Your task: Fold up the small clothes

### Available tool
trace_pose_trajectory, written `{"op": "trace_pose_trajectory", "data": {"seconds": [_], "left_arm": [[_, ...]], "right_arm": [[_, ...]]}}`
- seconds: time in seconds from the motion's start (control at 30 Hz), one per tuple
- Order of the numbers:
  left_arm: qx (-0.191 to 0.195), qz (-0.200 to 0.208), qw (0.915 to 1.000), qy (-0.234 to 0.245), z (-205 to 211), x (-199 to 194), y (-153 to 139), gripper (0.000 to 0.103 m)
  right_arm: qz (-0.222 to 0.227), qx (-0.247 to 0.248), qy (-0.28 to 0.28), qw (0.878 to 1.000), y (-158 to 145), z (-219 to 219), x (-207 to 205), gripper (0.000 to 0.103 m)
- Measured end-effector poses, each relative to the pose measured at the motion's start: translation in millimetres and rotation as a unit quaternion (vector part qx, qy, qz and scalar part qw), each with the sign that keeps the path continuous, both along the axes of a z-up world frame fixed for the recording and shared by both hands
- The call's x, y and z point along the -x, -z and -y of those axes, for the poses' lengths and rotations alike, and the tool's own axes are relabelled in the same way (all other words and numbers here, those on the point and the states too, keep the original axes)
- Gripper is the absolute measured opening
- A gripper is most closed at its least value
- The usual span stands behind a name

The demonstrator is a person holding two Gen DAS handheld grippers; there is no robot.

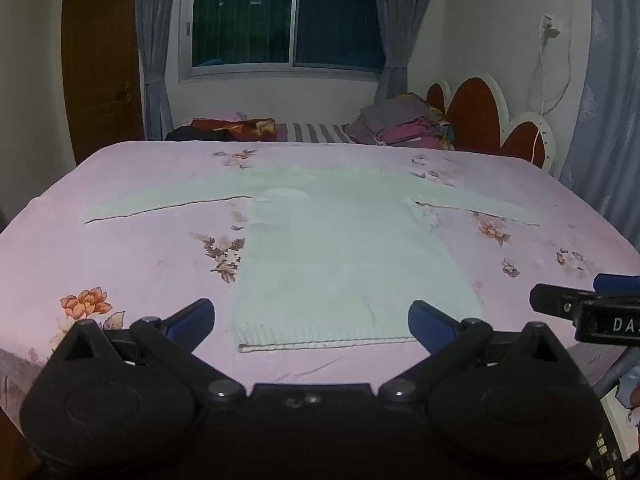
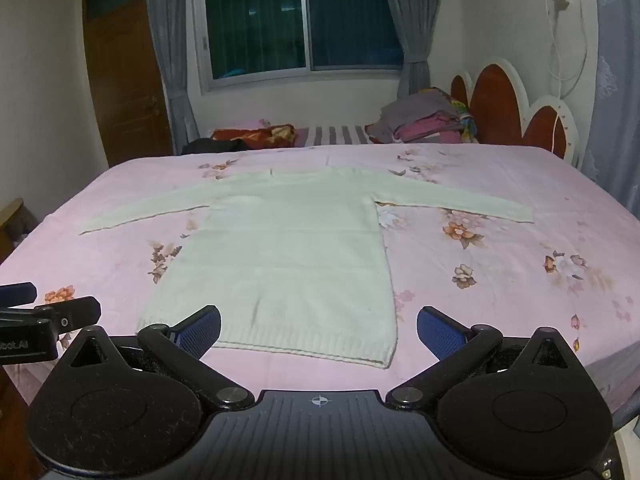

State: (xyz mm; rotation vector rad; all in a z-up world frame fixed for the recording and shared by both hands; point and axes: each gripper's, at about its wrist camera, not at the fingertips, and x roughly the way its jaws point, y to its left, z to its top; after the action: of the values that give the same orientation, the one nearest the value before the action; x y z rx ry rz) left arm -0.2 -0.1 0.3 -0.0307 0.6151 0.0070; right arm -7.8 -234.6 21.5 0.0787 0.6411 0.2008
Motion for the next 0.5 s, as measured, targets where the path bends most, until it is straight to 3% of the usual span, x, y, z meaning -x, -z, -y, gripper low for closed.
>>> {"op": "trace_pose_trajectory", "data": {"seconds": [0.5], "left_arm": [[0.003, 0.000, 1.0000, 0.000, -1.5, 1.1, -2.1, 0.103]], "right_arm": [[0.006, 0.003, 0.002, 1.000, -1.5, -0.5, 3.7, 0.103]]}}
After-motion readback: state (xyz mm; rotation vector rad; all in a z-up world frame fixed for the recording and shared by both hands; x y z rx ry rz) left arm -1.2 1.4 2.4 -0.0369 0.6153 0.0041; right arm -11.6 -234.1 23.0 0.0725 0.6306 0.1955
